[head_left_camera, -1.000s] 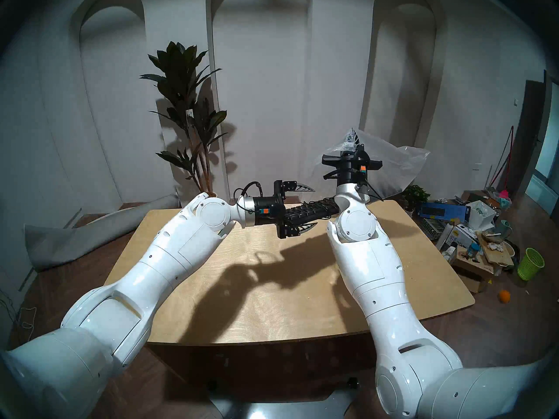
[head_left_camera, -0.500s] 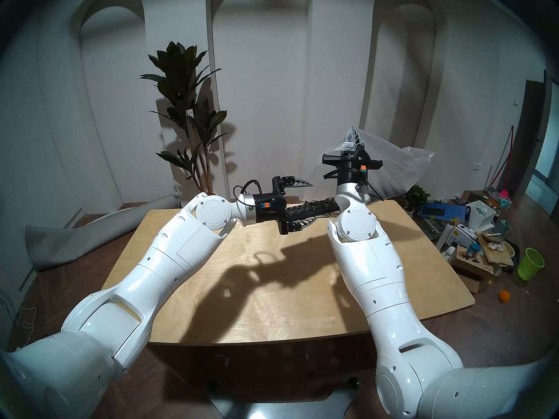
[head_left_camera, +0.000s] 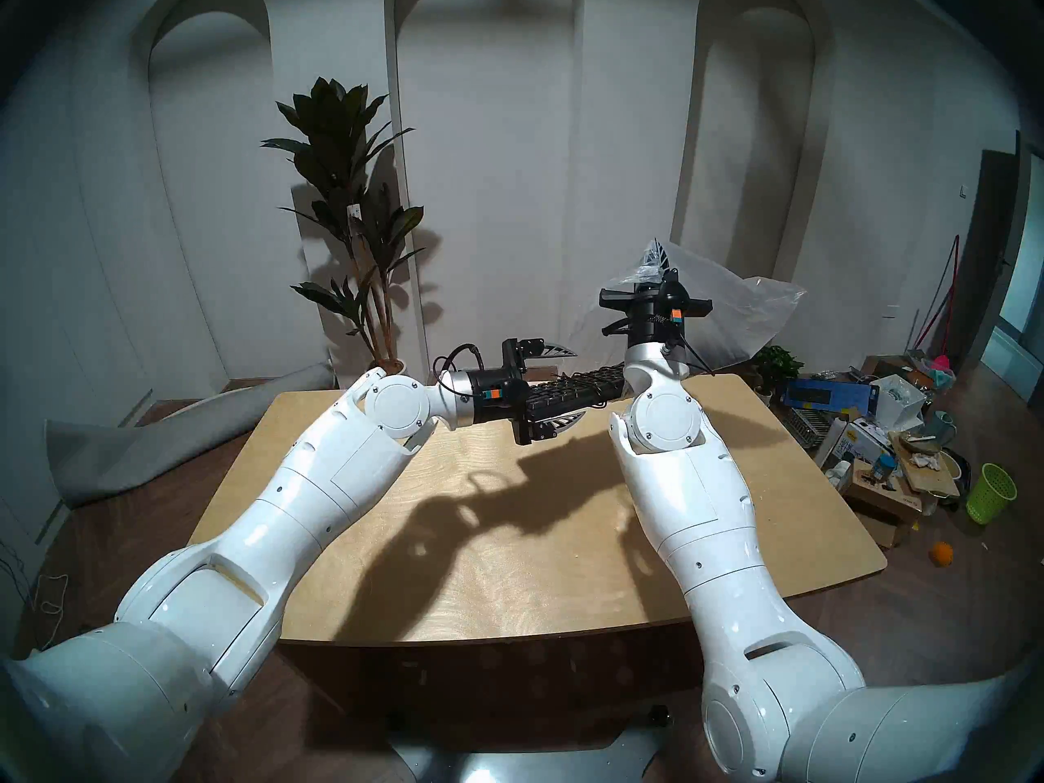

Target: Unwrap the new keyboard and set the wrapping aside

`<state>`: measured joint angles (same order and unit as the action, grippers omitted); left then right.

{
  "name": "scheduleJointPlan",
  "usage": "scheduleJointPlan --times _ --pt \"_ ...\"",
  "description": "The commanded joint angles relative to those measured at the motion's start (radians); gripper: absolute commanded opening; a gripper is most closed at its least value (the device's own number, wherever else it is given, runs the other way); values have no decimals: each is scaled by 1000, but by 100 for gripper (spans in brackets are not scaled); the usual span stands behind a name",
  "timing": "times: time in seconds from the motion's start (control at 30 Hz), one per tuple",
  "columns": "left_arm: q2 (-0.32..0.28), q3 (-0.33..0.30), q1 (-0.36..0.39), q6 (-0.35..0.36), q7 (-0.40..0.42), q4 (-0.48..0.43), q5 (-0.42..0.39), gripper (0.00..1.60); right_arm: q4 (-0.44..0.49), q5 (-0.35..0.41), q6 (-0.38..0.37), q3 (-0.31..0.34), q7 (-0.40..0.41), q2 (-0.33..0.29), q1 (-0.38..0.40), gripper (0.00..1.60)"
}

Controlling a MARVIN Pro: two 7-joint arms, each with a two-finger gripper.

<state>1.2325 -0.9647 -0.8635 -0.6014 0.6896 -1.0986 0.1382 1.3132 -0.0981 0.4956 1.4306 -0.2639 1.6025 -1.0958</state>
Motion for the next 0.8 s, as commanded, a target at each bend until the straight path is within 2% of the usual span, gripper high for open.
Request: scheduleJointPlan --times 0.0,0.2,0.33,0.37,0.4,0.57,0.77 --pt "20 -8 40 -41 -49 53 46 160 34 1 17 2 -1 1 30 0" --pt "21 -20 33 -43 -56 58 42 160 34 1 17 1 -1 1 30 0" --pt "24 -28 16 -35 -25 21 -4 160 34 1 16 1 -1 1 30 0" --pt "24 -28 11 -36 -14 6 -19 112 34 1 16 1 -1 1 30 0" --pt "23 -28 7 -36 -8 -7 -27 0 34 1 16 1 -1 1 30 0" --pt "17 -36 -15 -24 45 -70 -107 0 33 1 16 0 -2 0 30 0" --pt "-12 -40 -20 -5 95 -108 -134 0 34 1 17 0 -3 0 30 0"
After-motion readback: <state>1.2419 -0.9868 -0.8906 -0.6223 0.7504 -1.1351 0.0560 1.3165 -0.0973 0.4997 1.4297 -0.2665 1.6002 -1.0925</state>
